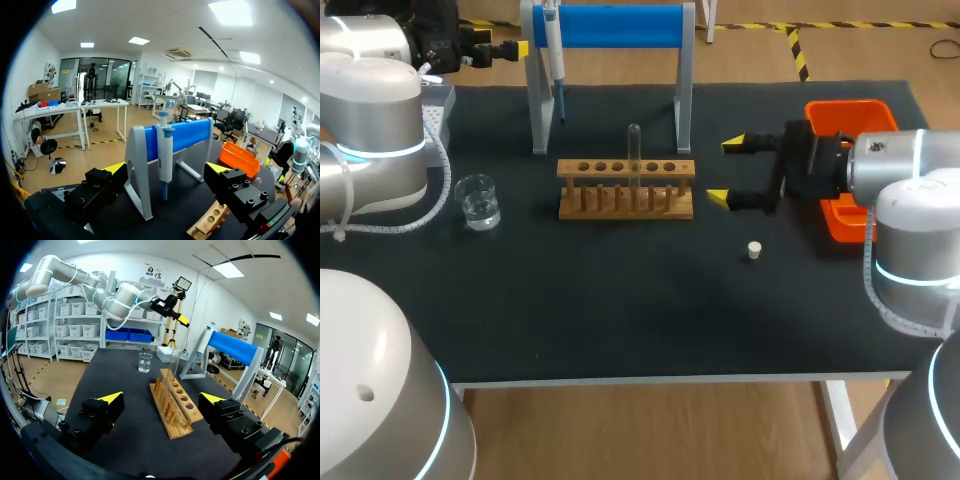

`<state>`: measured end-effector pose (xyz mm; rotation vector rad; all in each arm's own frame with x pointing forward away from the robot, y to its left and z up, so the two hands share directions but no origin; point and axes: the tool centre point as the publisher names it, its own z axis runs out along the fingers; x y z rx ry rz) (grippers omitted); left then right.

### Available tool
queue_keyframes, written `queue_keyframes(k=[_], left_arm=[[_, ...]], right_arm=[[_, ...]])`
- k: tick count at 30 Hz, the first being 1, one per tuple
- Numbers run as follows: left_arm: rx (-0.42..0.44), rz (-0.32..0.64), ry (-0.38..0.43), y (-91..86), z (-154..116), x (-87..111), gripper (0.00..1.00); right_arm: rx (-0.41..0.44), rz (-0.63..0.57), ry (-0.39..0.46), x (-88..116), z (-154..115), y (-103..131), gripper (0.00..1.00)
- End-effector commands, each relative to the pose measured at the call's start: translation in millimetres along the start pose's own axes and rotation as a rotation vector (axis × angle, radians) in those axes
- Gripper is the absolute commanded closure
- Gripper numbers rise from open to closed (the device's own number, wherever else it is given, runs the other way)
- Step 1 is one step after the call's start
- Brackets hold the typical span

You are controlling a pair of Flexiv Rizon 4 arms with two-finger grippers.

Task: Invert the test tube, pick up the pipette, mount the tip to pipette, aspirate from beaker and dispense into the tube, eject the tip, return the pipette, and cap with the stopper.

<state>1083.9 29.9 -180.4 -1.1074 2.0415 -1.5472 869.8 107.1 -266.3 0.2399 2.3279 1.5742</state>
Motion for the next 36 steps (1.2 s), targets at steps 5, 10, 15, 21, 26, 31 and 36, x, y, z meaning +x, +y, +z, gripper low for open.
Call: queue_keyframes(k=[5, 10, 15, 21, 26, 31, 36], left_arm=[[-0.005, 0.068, 0.021, 13.8, -13, 31.4, 0.0], [-0.029, 0.162, 0.049, 41.3, -30, 81.6, 0.0], [0.026, 0.21, 0.094, 65.0, -52, 132.8, 0.0], [0.05, 0.259, 0.082, 86.1, -71, 165.4, 0.0], [0.053, 0.271, 0.095, 103.2, -79, 183.3, 0.0], [0.046, 0.277, 0.12, 115.3, -85, 195.0, 0.0], [0.048, 0.266, 0.104, 126.4, -94, 200.5, 0.0]], right_arm=[[-0.001, 0.0, 0.0, 0, -1, 0, 0.0], [-0.001, 0.0, 0.0, 0, -1, 0, 0.0], [-0.001, 0.0, 0.0, 0, -1, 0, 0.0], [-0.001, 0.0, 0.0, 0, -1, 0, 0.0], [-0.001, 0.0, 0.0, 0, -1, 0, 0.0], [-0.001, 0.0, 0.0, 0, -1, 0, 0.0], [-0.001, 0.0, 0.0, 0, -1, 0, 0.0]])
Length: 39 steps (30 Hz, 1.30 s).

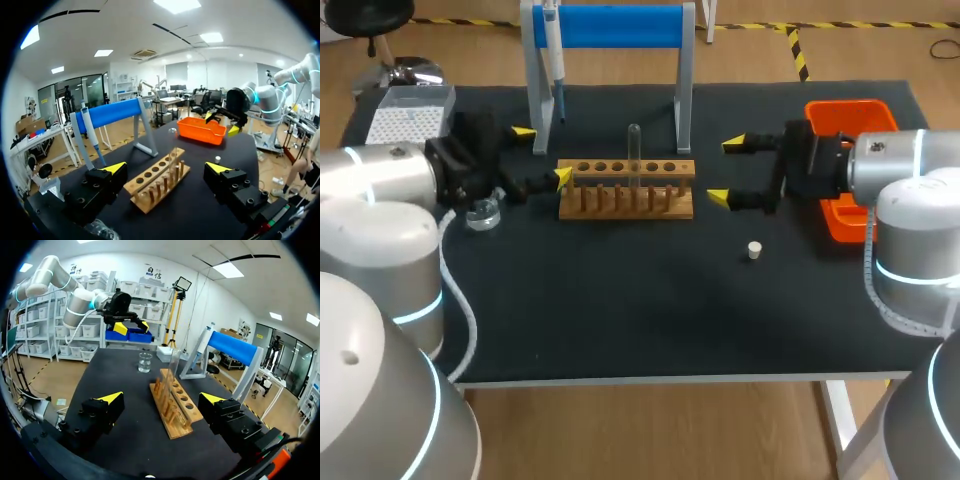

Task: Invert the test tube, pick up the pipette, mount the tip to pipette, aspirate from beaker and dispense into the tube, eject the tip, return the pipette, and cap with the stopper.

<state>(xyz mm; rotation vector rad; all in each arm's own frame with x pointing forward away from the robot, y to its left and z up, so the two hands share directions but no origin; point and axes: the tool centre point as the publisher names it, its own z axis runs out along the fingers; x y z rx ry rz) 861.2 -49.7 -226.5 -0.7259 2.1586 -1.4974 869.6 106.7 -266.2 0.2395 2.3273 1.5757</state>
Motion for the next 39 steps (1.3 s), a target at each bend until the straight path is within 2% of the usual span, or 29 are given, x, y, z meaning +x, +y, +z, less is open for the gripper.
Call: queue_keyframes(k=[1, 7, 15, 31, 39], left_arm=[[0.051, -0.003, -0.01, 7.1, -11, 11.4, 0.0], [0.078, -0.007, 0.004, 8.8, -14, 12.5, 0.0], [0.053, 0.009, 0.04, 9.3, -11, 19.0, 0.0], [0.051, 0.007, 0.041, 9.4, -11, 19.0, 0.0], [0.051, 0.007, 0.041, 9.4, -11, 19.0, 0.0]], right_arm=[[0.0, 0.0, 0.0, 0, -1, 0, 0.0], [0.0, 0.0, 0.0, 0, -1, 0, 0.0], [0.0, 0.0, 0.0, 0, -1, 0, 0.0], [0.0, 0.0, 0.0, 0, -1, 0, 0.0], [-0.112, -0.027, 0.12, -26, 2, 5, 0.0]])
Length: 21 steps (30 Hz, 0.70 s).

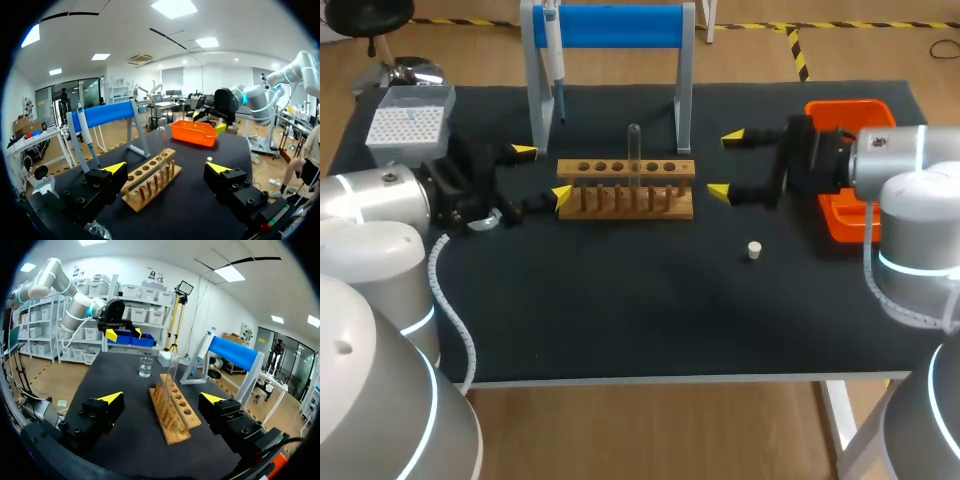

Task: Invert the test tube, pick up the pipette, mount the tip to pipette, aspirate from beaker and dispense into the tube, eject the tip, return the pipette, and cap with the stopper.

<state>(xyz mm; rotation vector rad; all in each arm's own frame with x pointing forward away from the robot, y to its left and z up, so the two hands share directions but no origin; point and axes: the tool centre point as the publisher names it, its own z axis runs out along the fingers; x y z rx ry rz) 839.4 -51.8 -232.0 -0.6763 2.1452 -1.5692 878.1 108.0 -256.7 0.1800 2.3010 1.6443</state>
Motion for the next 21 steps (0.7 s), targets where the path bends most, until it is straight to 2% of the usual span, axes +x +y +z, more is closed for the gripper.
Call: queue_keyframes(k=[1, 6, 9, 21], left_arm=[[0.003, 0.001, -0.001, 0.7, -1, 0.5, 0.0], [0.003, 0.001, -0.001, 0.7, -1, 0.5, 0.0], [0.003, 0.001, -0.001, 0.7, -1, 0.5, 0.0], [0.003, 0.001, -0.001, 0.7, -1, 0.5, 0.0]], right_arm=[[-0.076, -0.018, 0.104, -19, 2, -3, 0.0], [-0.168, -0.026, 0.214, -26, 13, 1, 0.0], [-0.208, 0.015, 0.272, -28, 23, 3, 0.0], [-0.252, 0.037, 0.393, -27, 61, 8, 0.0]])
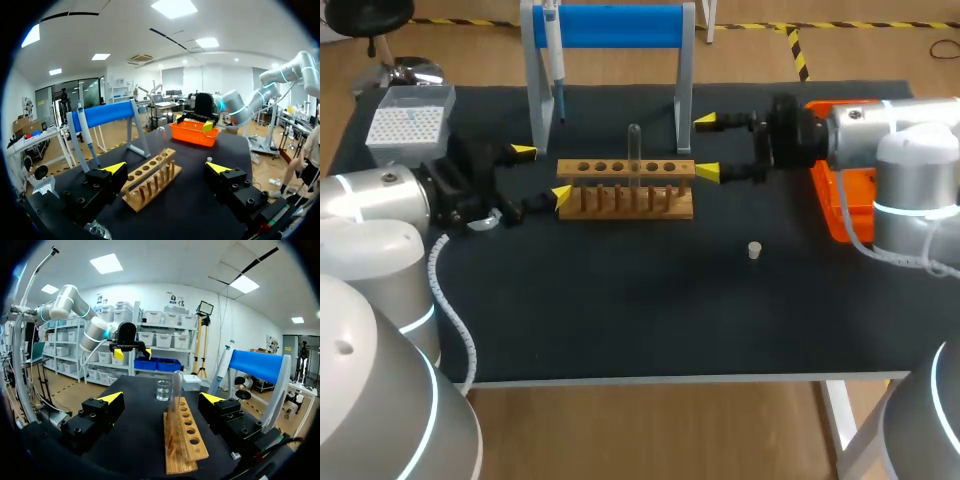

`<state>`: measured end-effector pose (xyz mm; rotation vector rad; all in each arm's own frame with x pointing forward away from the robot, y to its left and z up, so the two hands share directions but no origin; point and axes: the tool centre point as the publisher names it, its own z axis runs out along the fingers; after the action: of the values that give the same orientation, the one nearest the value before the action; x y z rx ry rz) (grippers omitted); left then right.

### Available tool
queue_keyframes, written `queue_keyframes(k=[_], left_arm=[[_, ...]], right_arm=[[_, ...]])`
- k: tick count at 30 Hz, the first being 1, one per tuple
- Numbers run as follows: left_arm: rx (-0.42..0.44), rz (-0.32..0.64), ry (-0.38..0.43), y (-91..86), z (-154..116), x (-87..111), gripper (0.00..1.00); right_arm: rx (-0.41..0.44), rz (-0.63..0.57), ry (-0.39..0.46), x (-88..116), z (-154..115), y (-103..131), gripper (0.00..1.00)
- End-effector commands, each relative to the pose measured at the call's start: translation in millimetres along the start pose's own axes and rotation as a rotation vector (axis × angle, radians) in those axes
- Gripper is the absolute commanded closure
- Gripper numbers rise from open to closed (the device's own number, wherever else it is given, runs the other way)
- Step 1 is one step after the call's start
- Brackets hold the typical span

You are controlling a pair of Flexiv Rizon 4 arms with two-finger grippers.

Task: Invert the test tube, pick up the pipette, mount the tip to pipette, aspirate from beaker and dispense into the tube, eject the tip, return the pipette, and cap with the stopper.

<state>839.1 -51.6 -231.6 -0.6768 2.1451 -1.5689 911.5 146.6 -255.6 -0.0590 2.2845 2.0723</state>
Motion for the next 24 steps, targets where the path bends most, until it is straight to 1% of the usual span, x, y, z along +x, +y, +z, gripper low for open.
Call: queue_keyframes(k=[1, 8, 10, 11, 12, 13, 16, 18, 20, 23, 24], left_arm=[[0.003, 0.001, -0.001, 1.0, -1, 0.4, 0.0], [0.003, 0.001, -0.001, 1.0, -1, 0.4, 0.0], [0.003, 0.001, -0.001, 1.0, -1, 0.4, 0.0], [0.003, 0.001, -0.001, 1.0, -1, 0.4, 0.0], [0.003, 0.001, -0.001, 1.0, -1, 0.4, 0.0], [0.003, 0.001, -0.001, 1.0, -1, 0.4, 0.0], [0.003, 0.001, -0.001, 1.0, -1, 0.4, 0.0], [0.003, 0.001, -0.001, 1.0, -1, 0.4, 0.0], [0.003, 0.001, -0.001, 1.0, -1, 0.4, 0.0], [0.003, 0.001, -0.001, 1.0, -1, 0.4, 0.0], [0.003, 0.001, -0.001, 1.0, -1, 0.4, 0.0]], right_arm=[[-0.016, 0.002, 0.111, -11, 16, -6, 0.0], [-0.037, 0.011, 0.142, -16, 39, -8, 0.0], [-0.043, 0.019, 0.144, -18, 44, -9, 0.05], [-0.044, 0.02, 0.147, -18, 47, -9, 0.11], [-0.046, 0.023, 0.151, -19, 50, -10, 0.3], [-0.047, 0.026, 0.151, -20, 52, -10, 0.42], [-0.052, 0.047, 0.155, -21, 57, -12, 0.4], [-0.053, 0.052, 0.154, -23, 59, -14, 0.35], [-0.054, 0.062, 0.153, -24, 61, -15, 0.34], [-0.066, 0.082, 0.155, -24, 64, -15, 0.29], [-0.067, 0.082, 0.155, -24, 65, -15, 0.31]])
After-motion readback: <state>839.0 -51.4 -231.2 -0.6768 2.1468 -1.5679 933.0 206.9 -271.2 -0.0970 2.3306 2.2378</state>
